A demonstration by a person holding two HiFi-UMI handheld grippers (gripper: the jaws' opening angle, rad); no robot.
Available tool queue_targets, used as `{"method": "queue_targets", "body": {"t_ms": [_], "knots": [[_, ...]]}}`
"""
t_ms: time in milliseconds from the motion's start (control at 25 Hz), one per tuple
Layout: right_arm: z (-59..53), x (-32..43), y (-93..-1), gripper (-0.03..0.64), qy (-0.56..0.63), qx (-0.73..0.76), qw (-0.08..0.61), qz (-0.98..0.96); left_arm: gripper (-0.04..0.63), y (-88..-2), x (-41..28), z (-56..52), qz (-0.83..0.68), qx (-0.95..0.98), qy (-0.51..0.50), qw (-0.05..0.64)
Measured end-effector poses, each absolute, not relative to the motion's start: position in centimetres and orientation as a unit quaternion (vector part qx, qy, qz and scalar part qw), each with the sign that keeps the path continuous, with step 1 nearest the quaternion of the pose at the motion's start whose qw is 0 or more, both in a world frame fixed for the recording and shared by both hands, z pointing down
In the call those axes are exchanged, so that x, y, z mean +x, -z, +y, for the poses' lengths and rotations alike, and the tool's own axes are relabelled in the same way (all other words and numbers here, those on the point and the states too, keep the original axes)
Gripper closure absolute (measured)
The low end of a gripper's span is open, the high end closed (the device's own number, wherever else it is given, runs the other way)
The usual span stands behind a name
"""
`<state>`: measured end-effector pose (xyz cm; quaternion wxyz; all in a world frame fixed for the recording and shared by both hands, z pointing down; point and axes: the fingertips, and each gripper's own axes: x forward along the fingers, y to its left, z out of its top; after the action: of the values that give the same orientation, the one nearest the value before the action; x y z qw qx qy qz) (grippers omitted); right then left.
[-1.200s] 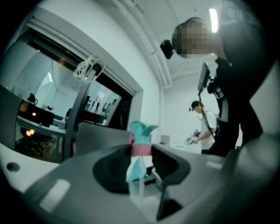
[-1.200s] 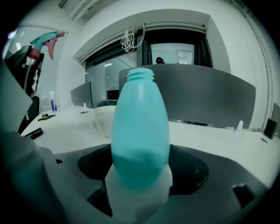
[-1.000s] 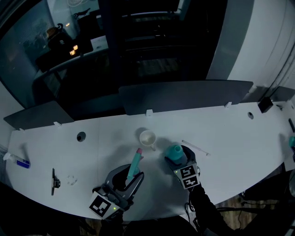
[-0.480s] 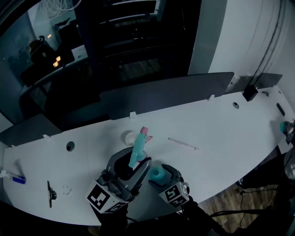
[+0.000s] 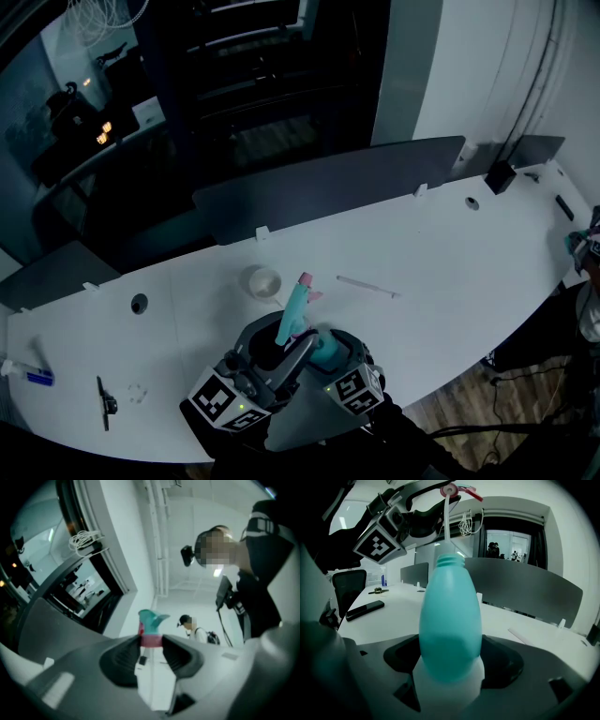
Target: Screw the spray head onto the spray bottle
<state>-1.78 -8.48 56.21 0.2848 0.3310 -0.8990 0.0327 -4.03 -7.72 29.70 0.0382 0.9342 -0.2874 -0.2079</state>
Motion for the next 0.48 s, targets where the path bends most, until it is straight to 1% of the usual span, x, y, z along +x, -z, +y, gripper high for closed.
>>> {"method": "queue_targets", "body": {"t_ms": [320, 480], "knots": [[-8.4, -1.5, -56.1, 0.216, -0.03, 0.334, 0.285, -0.898, 0.449, -33.2, -2.5, -8.2, -0.29, 0.94, 0.171, 0.048], [-8.4, -1.4, -56.3, 0.216, -0.038, 0.336, 0.276, -0.9, 0.449, -36.3, -0.8, -7.6, -0.285, 0.949, 0.129, 0.049]]}}
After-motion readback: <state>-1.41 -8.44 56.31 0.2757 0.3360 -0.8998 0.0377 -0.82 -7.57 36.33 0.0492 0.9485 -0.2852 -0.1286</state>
